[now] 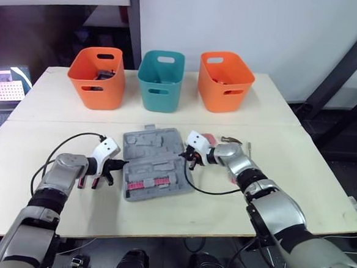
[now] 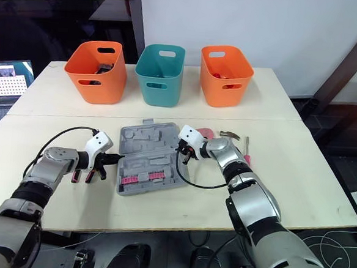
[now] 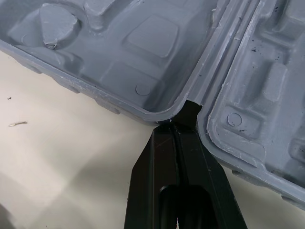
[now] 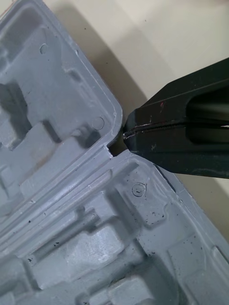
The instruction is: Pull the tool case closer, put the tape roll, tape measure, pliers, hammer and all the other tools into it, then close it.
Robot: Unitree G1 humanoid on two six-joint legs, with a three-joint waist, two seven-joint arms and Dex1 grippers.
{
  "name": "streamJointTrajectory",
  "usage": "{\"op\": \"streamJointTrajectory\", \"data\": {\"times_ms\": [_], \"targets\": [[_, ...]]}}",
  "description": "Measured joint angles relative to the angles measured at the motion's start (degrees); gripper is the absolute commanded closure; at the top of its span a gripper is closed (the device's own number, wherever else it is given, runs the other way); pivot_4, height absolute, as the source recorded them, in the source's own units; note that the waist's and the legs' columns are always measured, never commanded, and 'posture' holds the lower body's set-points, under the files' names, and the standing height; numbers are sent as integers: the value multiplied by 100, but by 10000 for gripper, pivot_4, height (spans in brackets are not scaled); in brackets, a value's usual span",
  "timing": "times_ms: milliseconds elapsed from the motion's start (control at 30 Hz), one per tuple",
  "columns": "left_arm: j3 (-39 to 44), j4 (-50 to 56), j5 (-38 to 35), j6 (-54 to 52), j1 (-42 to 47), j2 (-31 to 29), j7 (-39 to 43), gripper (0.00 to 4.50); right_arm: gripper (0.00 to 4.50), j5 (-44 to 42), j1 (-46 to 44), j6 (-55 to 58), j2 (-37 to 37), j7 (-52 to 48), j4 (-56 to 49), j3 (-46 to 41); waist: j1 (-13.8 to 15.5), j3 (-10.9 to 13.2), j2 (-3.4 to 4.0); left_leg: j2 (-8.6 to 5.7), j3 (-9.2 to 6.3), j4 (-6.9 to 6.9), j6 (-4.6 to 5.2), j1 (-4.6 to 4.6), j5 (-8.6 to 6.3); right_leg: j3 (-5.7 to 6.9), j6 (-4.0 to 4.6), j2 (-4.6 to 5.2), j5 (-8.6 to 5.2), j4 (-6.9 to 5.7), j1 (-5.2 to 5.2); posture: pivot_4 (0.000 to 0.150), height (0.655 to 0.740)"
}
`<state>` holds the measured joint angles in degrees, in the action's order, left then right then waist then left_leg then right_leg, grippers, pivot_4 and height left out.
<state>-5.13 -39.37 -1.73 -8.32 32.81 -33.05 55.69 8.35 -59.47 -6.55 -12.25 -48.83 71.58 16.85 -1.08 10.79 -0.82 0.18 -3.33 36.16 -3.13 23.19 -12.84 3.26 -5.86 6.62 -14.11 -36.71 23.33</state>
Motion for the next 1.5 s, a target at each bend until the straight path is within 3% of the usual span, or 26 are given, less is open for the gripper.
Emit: {"op": "streamJointTrajectory", "data": {"times_ms": [500,967,1500], "targets": [[-35,501,43,-161,-284,-17,181,45000,44896,30,389,82,-205,-1069,-506,-307,-15,-1,0,-1,3,-1,-4,-16,3,-9,2,1,-1,-30,-1,1500,7400],[-31,1642,-43,-655,-971,11,193,45000,44896,-181,1734,1660,-615,-1346,-3067,-377,8,-5,2,-1,3,-2,-4,-33,2,-10,2,2,-2,-26,-19,1500,7400],[-75,2166,-154,-894,-1350,-89,291,45000,44896,-489,2698,3100,-843,-1295,-4892,-310,-3,-6,2,-1,2,-12,-3,-73,1,-10,6,4,-6,-17,-56,1500,7400]]}}
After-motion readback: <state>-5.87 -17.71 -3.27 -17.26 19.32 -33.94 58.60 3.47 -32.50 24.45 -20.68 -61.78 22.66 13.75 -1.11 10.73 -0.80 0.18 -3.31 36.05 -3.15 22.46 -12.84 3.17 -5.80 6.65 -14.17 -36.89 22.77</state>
